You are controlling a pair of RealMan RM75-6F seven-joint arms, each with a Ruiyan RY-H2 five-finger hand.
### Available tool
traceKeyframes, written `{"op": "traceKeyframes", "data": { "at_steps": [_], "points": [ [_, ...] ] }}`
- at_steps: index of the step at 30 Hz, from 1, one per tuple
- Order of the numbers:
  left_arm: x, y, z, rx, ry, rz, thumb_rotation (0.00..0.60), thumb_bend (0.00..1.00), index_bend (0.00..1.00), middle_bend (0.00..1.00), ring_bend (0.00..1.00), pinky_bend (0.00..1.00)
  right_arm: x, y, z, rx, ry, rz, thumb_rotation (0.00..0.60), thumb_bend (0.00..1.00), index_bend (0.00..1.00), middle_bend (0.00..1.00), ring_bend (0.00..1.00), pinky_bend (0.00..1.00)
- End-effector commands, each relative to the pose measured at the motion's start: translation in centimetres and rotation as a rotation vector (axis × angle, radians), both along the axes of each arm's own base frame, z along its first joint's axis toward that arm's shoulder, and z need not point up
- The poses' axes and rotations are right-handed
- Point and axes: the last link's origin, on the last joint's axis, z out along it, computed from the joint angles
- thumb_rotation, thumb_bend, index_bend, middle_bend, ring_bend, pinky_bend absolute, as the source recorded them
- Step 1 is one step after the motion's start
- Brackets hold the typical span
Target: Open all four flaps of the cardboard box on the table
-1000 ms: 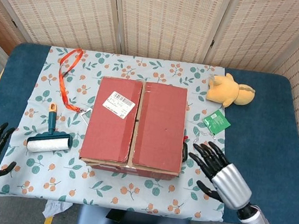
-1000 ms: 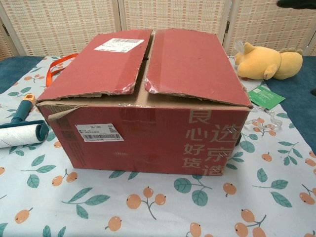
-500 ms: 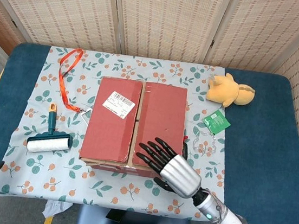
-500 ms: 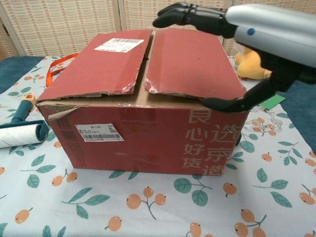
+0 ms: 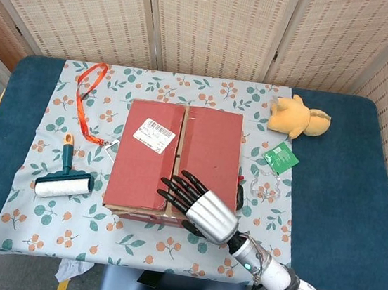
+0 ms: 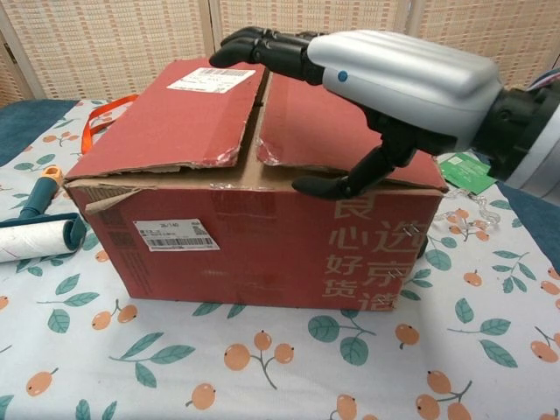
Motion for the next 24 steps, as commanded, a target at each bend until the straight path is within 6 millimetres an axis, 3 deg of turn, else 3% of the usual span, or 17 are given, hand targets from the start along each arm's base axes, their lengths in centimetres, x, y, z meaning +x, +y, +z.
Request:
{"op": "traceKeyframes", "data": {
  "at_steps": [1, 13, 24],
  "points": [
    [0.0, -0.1, 0.1, 0.001, -0.001, 0.0, 0.6, 0.27, 0.0, 0.0, 0.0, 0.0, 0.3, -0.4, -0.3, -0.006, 0.0, 0.001, 0.6, 0.37, 0.0, 0.0, 0.0, 0.0],
    [-0.1, -0.5, 0.8, 0.028, -0.012, -0.011, 0.6, 0.28, 0.0, 0.0, 0.0, 0.0, 1.3, -1.9, -1.6, -0.003, 0.005, -0.013, 0.6, 0.37, 0.0, 0.0, 0.0, 0.0],
    [-0.1, -0.7, 1.1, 0.045, -0.004, -0.006, 0.6, 0.28, 0.0, 0.0, 0.0, 0.0, 2.0, -2.7, -0.6, -0.063, -0.043, -0.002, 0.6, 0.37, 0.0, 0.0, 0.0, 0.0]
  ]
}}
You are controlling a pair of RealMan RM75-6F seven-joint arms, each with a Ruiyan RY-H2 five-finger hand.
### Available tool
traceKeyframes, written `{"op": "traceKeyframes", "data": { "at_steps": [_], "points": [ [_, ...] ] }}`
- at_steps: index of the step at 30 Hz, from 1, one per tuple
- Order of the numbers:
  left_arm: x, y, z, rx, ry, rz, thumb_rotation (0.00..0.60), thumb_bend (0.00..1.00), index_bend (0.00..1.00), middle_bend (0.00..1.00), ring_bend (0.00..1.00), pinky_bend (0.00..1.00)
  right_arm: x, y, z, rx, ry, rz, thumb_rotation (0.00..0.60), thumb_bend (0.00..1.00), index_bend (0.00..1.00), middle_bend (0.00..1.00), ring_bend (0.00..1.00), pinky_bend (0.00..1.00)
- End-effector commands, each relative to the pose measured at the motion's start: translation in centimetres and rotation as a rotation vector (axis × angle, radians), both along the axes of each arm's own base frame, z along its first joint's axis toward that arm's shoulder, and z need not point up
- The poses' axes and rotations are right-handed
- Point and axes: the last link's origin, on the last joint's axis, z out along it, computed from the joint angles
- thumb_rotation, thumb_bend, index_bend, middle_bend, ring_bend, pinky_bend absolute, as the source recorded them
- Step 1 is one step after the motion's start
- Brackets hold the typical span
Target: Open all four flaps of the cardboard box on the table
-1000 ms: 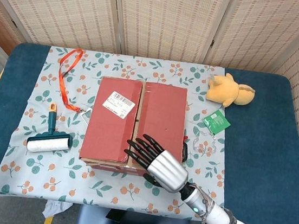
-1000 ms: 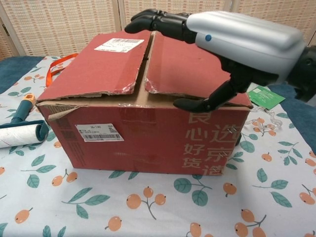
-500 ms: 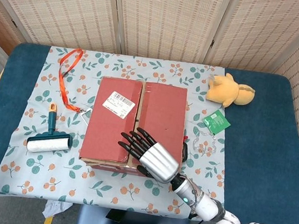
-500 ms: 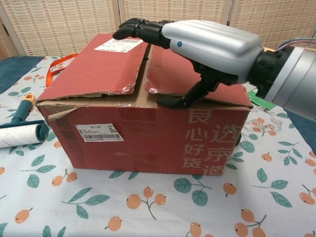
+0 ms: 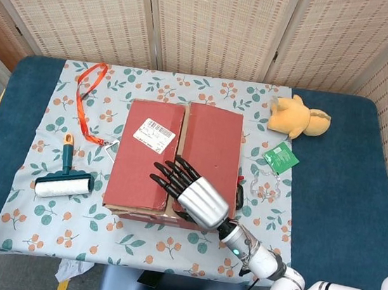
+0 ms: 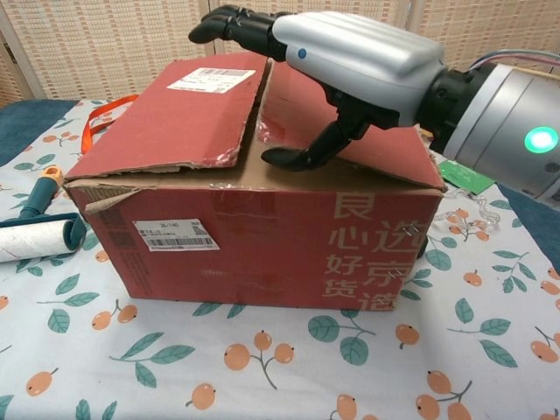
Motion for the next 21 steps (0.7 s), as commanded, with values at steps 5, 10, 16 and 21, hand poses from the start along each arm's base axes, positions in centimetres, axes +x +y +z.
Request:
{"op": "traceKeyframes", "data": {
  "at_steps": [5, 10, 16, 21],
  "points": [
    [0.3, 0.4, -0.1, 0.002, 0.003, -0.053, 0.6, 0.29, 0.0, 0.0, 0.0, 0.0, -0.4, 0.2, 2.1, -0.053, -0.055, -0.01, 0.6, 0.37, 0.0, 0.0, 0.0, 0.0],
    [0.2, 0.3, -0.5, -0.009, 0.008, -0.056, 0.6, 0.29, 0.0, 0.0, 0.0, 0.0, -1.5, 1.6, 4.8, -0.095, -0.142, -0.032, 0.6, 0.37, 0.0, 0.0, 0.0, 0.0],
    [0.5, 0.1, -0.6, -0.011, 0.009, -0.058, 0.6, 0.29, 0.0, 0.0, 0.0, 0.0, -4.1, 3.7, 8.2, -0.202, -0.198, -0.063, 0.6, 0.37, 0.0, 0.0, 0.0, 0.0],
    [0.6, 0.1, -0.8, -0.025, 0.008, -0.063, 0.6, 0.29, 0.0, 0.0, 0.0, 0.0, -7.9, 6.0, 10.2, -0.279, -0.196, -0.141, 0.6, 0.37, 0.0, 0.0, 0.0, 0.0]
  ]
}}
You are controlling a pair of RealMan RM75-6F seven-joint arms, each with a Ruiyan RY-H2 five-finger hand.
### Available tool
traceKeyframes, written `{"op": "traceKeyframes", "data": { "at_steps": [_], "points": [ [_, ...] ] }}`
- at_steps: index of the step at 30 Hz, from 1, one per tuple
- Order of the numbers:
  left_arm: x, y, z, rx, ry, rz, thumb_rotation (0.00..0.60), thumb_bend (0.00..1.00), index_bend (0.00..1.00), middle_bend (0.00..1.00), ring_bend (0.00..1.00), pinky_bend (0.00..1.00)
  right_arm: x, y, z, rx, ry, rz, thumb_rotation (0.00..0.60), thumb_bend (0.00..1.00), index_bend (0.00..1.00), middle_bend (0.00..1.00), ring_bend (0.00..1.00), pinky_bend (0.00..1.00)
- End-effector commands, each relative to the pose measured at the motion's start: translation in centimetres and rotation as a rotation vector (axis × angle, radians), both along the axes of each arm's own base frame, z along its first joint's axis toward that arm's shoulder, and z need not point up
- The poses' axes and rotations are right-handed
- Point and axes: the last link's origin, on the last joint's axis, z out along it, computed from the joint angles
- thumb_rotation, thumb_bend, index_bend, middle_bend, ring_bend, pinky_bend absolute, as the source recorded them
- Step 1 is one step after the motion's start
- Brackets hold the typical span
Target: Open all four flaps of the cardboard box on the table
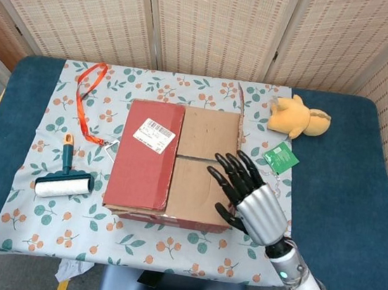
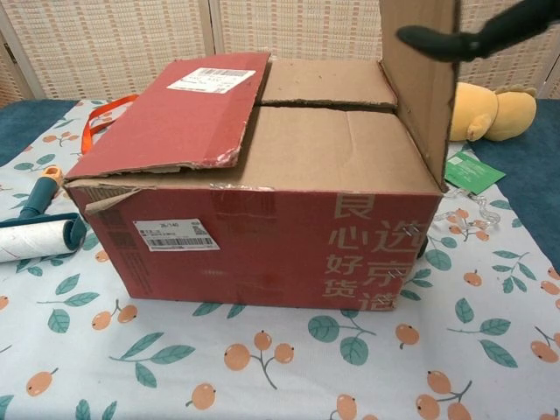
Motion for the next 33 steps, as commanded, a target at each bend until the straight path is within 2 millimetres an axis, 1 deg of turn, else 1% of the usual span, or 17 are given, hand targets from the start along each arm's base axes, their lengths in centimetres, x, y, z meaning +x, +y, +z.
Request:
{"op": "traceKeyframes", "data": {
  "at_steps": [1, 3, 7, 10, 13, 19, 21, 23, 25, 29, 33],
  "points": [
    [0.1, 0.0, -0.1, -0.006, 0.001, -0.003, 0.6, 0.29, 0.0, 0.0, 0.0, 0.0, -3.7, 2.4, 1.6, -0.058, 0.006, -0.077, 0.6, 0.37, 0.0, 0.0, 0.0, 0.0],
    [0.1, -0.1, -0.1, -0.009, 0.0, -0.006, 0.6, 0.29, 0.0, 0.0, 0.0, 0.0, -5.7, 3.3, 2.1, -0.076, 0.006, -0.119, 0.6, 0.37, 0.0, 0.0, 0.0, 0.0],
    [0.3, -0.1, -0.3, -0.026, -0.008, -0.018, 0.6, 0.29, 0.0, 0.0, 0.0, 0.0, -10.1, 5.3, 2.6, -0.054, -0.027, -0.21, 0.6, 0.37, 0.0, 0.0, 0.0, 0.0],
    [0.8, -0.1, -1.0, -0.069, -0.007, -0.062, 0.6, 0.29, 0.0, 0.0, 0.0, 0.0, -12.4, 6.3, 2.7, -0.044, -0.023, -0.256, 0.6, 0.37, 0.0, 0.0, 0.0, 0.0],
    [1.3, -0.1, -1.9, -0.106, 0.016, -0.09, 0.6, 0.29, 0.0, 0.0, 0.0, 0.0, -14.2, 7.2, 2.9, -0.051, -0.001, -0.292, 0.6, 0.37, 0.0, 0.0, 0.0, 0.0],
    [2.3, -0.1, -3.3, -0.112, 0.046, -0.136, 0.6, 0.29, 0.0, 0.0, 0.0, 0.0, -16.5, 8.4, 3.9, -0.098, -0.026, -0.32, 0.6, 0.37, 0.0, 0.0, 0.0, 0.0],
    [2.9, -0.1, -3.9, -0.135, 0.047, -0.137, 0.6, 0.29, 0.0, 0.0, 0.0, 0.0, -17.3, 8.7, 4.1, -0.067, -0.043, -0.331, 0.6, 0.37, 0.0, 0.0, 0.0, 0.0],
    [3.8, -0.1, -4.4, -0.17, 0.055, -0.151, 0.6, 0.29, 0.0, 0.0, 0.0, 0.0, -17.9, 9.0, 4.4, 0.007, -0.085, -0.328, 0.6, 0.37, 0.0, 0.0, 0.0, 0.0],
    [4.8, 0.0, -4.8, -0.199, 0.082, -0.158, 0.6, 0.29, 0.0, 0.0, 0.0, 0.0, -18.4, 9.2, 4.8, 0.049, -0.079, -0.338, 0.6, 0.37, 0.0, 0.0, 0.0, 0.0],
    [6.4, 0.9, -6.1, -0.249, 0.141, -0.163, 0.6, 0.29, 0.0, 0.0, 0.0, 0.0, -18.6, 9.8, 5.6, 0.013, -0.013, -0.347, 0.6, 0.37, 0.0, 0.0, 0.0, 0.0],
    [7.8, 2.3, -6.8, -0.274, 0.093, -0.171, 0.6, 0.29, 0.0, 0.0, 0.0, 0.0, -18.5, 10.5, 6.5, 0.02, -0.018, -0.336, 0.6, 0.37, 0.0, 0.0, 0.0, 0.0]
  ]
}}
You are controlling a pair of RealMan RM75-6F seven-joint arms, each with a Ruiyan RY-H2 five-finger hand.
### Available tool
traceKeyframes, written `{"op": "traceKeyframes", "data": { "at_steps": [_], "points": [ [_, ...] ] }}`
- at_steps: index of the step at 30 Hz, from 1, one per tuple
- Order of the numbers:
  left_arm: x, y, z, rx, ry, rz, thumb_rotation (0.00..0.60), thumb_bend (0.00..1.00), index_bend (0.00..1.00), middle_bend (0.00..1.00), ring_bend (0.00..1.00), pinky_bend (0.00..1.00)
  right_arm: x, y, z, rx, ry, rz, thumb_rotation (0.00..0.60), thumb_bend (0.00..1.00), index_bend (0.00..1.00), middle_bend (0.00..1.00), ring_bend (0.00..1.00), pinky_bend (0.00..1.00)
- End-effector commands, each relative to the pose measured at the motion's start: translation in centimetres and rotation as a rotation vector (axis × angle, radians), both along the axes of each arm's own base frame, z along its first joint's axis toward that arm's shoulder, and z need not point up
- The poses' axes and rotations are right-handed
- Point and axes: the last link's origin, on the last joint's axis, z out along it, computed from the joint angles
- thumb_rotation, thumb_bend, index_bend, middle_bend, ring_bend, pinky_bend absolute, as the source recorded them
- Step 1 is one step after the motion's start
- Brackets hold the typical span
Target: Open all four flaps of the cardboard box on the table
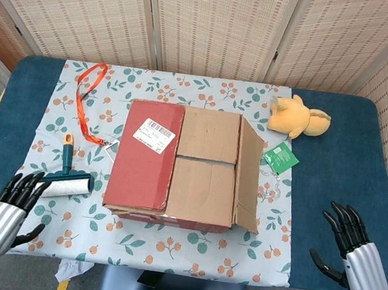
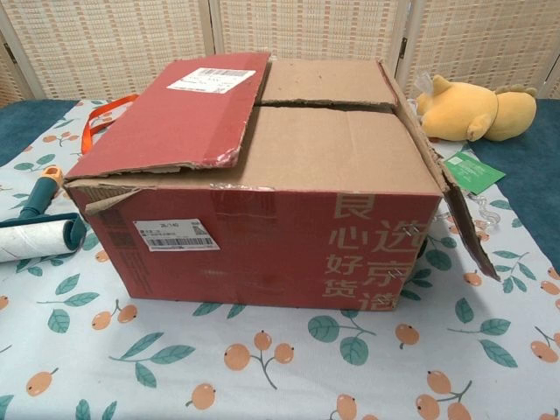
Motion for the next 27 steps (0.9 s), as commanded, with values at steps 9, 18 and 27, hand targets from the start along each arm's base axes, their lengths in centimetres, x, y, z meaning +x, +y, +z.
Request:
{"op": "traceKeyframes", "data": {
  "at_steps": [9, 18, 27],
  "points": [
    [5.7, 3.8, -2.9, -0.025, -0.118, 0.093, 0.6, 0.29, 0.0, 0.0, 0.0, 0.01, -1.2, 0.8, 3.3, -0.001, -0.02, -0.043, 0.6, 0.37, 0.0, 0.0, 0.0, 0.0],
    [8.5, 5.1, -4.6, -0.114, -0.15, 0.156, 0.6, 0.31, 0.0, 0.0, 0.0, 0.0, -1.7, 0.5, 3.6, 0.007, -0.028, -0.075, 0.6, 0.37, 0.0, 0.0, 0.0, 0.0],
    [11.9, 4.6, -5.1, -0.113, -0.117, 0.094, 0.6, 0.47, 0.0, 0.0, 0.0, 0.0, -1.8, 0.5, 3.9, 0.008, -0.035, -0.082, 0.6, 0.37, 0.0, 0.0, 0.0, 0.0]
  ]
}}
